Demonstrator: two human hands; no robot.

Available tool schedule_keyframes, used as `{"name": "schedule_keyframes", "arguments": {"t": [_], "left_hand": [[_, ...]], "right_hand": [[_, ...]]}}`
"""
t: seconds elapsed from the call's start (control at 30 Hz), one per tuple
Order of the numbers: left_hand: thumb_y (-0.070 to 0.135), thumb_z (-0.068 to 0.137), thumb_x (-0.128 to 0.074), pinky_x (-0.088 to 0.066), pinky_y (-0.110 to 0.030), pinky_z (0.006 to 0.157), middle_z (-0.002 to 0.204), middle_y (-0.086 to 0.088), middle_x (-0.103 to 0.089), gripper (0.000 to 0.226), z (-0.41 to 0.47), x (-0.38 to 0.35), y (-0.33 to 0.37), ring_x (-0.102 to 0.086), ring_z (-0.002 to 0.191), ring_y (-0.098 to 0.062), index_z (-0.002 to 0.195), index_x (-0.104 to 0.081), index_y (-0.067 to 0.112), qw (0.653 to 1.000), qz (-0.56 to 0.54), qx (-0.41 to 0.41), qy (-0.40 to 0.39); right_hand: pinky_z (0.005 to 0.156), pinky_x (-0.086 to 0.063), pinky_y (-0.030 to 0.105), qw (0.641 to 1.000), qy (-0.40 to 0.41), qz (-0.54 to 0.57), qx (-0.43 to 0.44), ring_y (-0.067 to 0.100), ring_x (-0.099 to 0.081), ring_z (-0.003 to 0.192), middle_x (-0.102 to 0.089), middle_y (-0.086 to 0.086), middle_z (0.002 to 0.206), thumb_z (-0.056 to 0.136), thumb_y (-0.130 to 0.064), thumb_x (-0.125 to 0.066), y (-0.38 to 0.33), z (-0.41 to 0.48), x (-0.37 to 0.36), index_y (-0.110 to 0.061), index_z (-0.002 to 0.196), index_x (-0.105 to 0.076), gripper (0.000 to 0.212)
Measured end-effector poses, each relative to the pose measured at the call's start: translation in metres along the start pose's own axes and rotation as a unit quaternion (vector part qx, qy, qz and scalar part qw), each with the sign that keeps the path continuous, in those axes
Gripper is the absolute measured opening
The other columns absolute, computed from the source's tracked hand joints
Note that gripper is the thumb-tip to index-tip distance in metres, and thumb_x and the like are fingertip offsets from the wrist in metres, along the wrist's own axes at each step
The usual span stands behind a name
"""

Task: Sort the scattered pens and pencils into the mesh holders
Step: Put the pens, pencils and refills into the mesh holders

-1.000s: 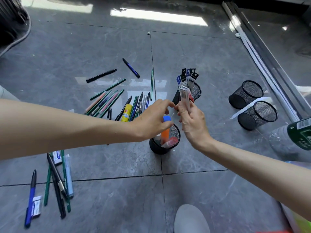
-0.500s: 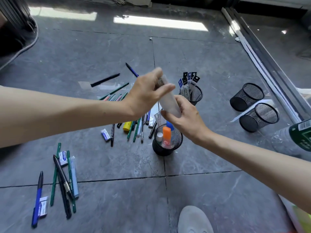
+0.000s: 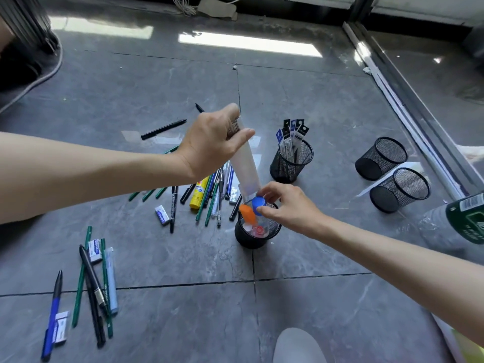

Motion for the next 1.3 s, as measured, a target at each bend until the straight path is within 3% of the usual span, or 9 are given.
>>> {"name": "schedule_keyframes", "arguments": {"t": [0.13, 0.3, 0.37, 0.47, 0.63, 0.83, 0.9, 1.13, 1.3], "left_hand": [[0.035, 0.089, -0.06, -0.025, -0.032, 0.054, 0.057, 0.009, -0.035, 0.034, -0.006, -0.02, 0.008, -0.035, 0.059, -0.024, 0.078, -0.035, 0.015, 0.997, 0.036, 0.004, -0.065], [0.043, 0.097, -0.04, -0.04, -0.035, 0.073, 0.098, 0.002, -0.045, 0.028, -0.01, -0.04, 0.015, -0.048, 0.082, -0.02, 0.099, -0.051, 0.017, 0.98, 0.01, 0.032, -0.194], [0.037, 0.099, -0.038, -0.044, -0.038, 0.074, 0.101, 0.001, -0.04, 0.028, -0.009, -0.04, 0.014, -0.049, 0.079, -0.022, 0.104, -0.053, 0.015, 0.98, 0.013, 0.03, -0.196], [0.03, 0.098, -0.042, -0.045, -0.042, 0.079, 0.105, -0.004, -0.045, 0.021, -0.007, -0.039, 0.003, -0.052, 0.083, -0.025, 0.103, -0.054, 0.014, 0.982, 0.028, 0.053, -0.181], [0.021, 0.094, -0.049, -0.044, -0.041, 0.087, 0.108, -0.006, -0.05, 0.013, -0.011, -0.033, -0.038, -0.052, 0.095, -0.025, 0.106, -0.052, 0.015, 0.959, 0.083, 0.163, -0.215], [0.025, 0.092, -0.054, -0.038, -0.033, 0.073, 0.098, -0.01, -0.058, 0.029, -0.03, -0.034, -0.096, -0.055, 0.084, -0.026, 0.114, -0.047, 0.007, 0.881, 0.153, 0.285, -0.344], [0.025, 0.092, -0.055, -0.039, -0.033, 0.068, 0.108, -0.014, -0.056, 0.035, -0.036, -0.042, -0.108, -0.053, 0.073, -0.021, 0.118, -0.043, 0.005, 0.868, 0.137, 0.31, -0.364], [0.029, 0.09, -0.059, -0.034, -0.03, 0.048, 0.071, -0.002, -0.046, 0.051, -0.042, -0.067, -0.129, -0.048, 0.061, -0.016, 0.126, -0.034, 0.003, 0.848, 0.115, 0.362, -0.37], [0.023, 0.085, -0.06, -0.03, -0.028, 0.041, 0.065, -0.004, -0.047, 0.064, -0.049, -0.078, -0.139, -0.047, 0.053, -0.017, 0.134, -0.023, 0.006, 0.855, 0.097, 0.371, -0.349]], "right_hand": [[0.062, -0.037, 0.008, 1.0, 0.027, 0.004, -0.011, 0.009, -0.055, 0.074, -0.064, -0.004, 0.078, 0.081, -0.016, -0.061, 0.001, -0.001, 0.002, -0.019, 0.082, -0.067, 0.006], [0.062, -0.041, 0.019, 0.996, 0.08, 0.007, -0.024, 0.01, -0.053, 0.066, -0.064, -0.002, 0.069, 0.076, -0.007, -0.057, 0.003, -0.002, 0.007, -0.008, 0.07, -0.067, 0.012], [0.061, -0.041, 0.025, 0.993, 0.108, 0.011, -0.043, 0.014, -0.052, 0.065, -0.062, -0.002, 0.066, 0.076, -0.006, -0.056, 0.005, -0.001, 0.008, -0.011, 0.066, -0.065, 0.013], [0.053, -0.035, 0.016, 0.99, 0.134, 0.019, -0.047, 0.005, -0.047, 0.057, -0.055, -0.01, 0.057, 0.075, -0.005, -0.057, 0.004, 0.003, 0.01, -0.016, 0.062, -0.062, 0.018], [0.061, -0.042, 0.028, 0.99, 0.139, 0.023, -0.018, 0.008, -0.048, 0.06, -0.054, -0.01, 0.061, 0.075, -0.002, -0.054, -0.006, 0.011, 0.009, -0.015, 0.062, -0.06, 0.019], [0.068, -0.042, 0.036, 0.986, 0.146, 0.069, 0.029, 0.017, -0.05, 0.074, -0.055, -0.003, 0.076, 0.09, -0.016, -0.05, -0.02, 0.027, 0.005, -0.015, 0.08, -0.056, 0.012], [0.067, -0.04, 0.034, 0.985, 0.153, 0.073, 0.039, 0.016, -0.049, 0.074, -0.053, -0.004, 0.074, 0.094, -0.022, -0.048, -0.024, 0.034, 0.005, -0.017, 0.077, -0.052, 0.019], [0.057, -0.037, 0.027, 0.987, 0.126, 0.094, 0.033, 0.004, -0.046, 0.056, -0.05, -0.008, 0.059, 0.096, -0.024, -0.047, -0.026, 0.055, 0.002, -0.008, 0.073, -0.063, 0.032], [0.058, -0.04, 0.029, 0.985, 0.005, 0.171, -0.034, 0.013, -0.049, 0.056, -0.055, 0.006, 0.062, 0.098, -0.028, -0.044, -0.032, 0.078, -0.006, -0.009, 0.074, -0.064, 0.037]]}}
Point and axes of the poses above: each hand's wrist, its own z-axis towards the middle knuckle, its own x-axis out of the back of the hand, y = z × x, the point moved 1 cm from there along z, towards the middle knuckle
